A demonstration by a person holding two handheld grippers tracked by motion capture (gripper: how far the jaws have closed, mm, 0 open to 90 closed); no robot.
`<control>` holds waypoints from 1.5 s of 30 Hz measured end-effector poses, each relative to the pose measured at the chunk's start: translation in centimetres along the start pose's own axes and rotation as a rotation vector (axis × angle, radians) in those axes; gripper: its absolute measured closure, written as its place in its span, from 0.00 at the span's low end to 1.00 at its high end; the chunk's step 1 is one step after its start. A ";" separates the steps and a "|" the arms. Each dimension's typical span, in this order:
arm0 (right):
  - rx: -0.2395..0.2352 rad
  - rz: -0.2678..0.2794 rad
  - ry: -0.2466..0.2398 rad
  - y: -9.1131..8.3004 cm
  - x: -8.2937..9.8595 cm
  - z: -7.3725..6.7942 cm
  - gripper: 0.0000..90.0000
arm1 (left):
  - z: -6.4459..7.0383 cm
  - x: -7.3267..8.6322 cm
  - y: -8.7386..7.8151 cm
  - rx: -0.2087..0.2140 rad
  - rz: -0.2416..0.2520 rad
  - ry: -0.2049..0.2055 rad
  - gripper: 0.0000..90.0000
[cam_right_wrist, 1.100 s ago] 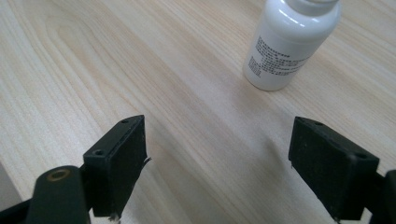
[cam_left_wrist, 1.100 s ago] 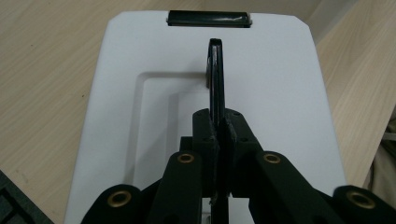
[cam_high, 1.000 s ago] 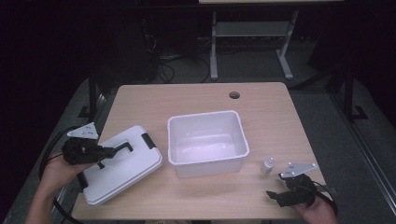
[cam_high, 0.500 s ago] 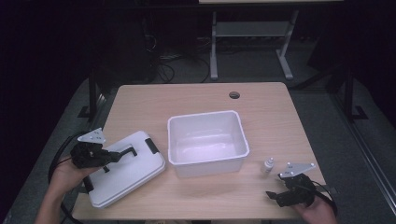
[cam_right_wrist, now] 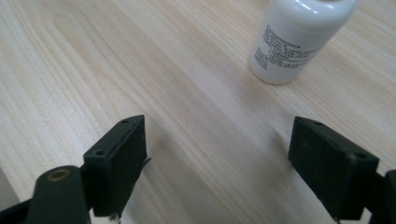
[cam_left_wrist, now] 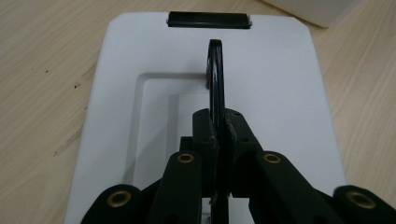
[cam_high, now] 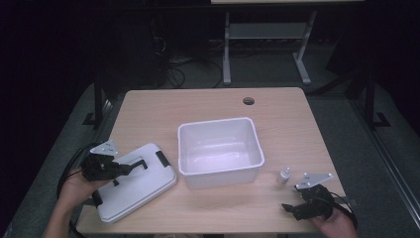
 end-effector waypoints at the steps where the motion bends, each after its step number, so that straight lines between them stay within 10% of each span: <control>1: 0.000 -0.002 0.001 0.0 0.0 0.0 0.21 | 0.0 0.1 0.2 -0.002 -0.002 -0.001 0.94; 23: 0.007 -0.008 0.003 0.0 0.1 0.1 0.21 | 0.7 0.5 0.8 0.002 0.005 -0.007 0.91; 45: 0.025 -0.028 -0.001 -0.3 0.4 0.5 0.20 | 2.2 -0.6 0.0 -0.017 0.045 -0.008 0.65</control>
Point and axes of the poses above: each handheld gripper's, and its own axes: y roughly forward along the jaws, x roughly out of its underside, z roughly to its right, the point moved 3 cm from there along y, roughly forward along the jaws, and after that the axes turned 8 degrees about y, right-handed, at the moved point
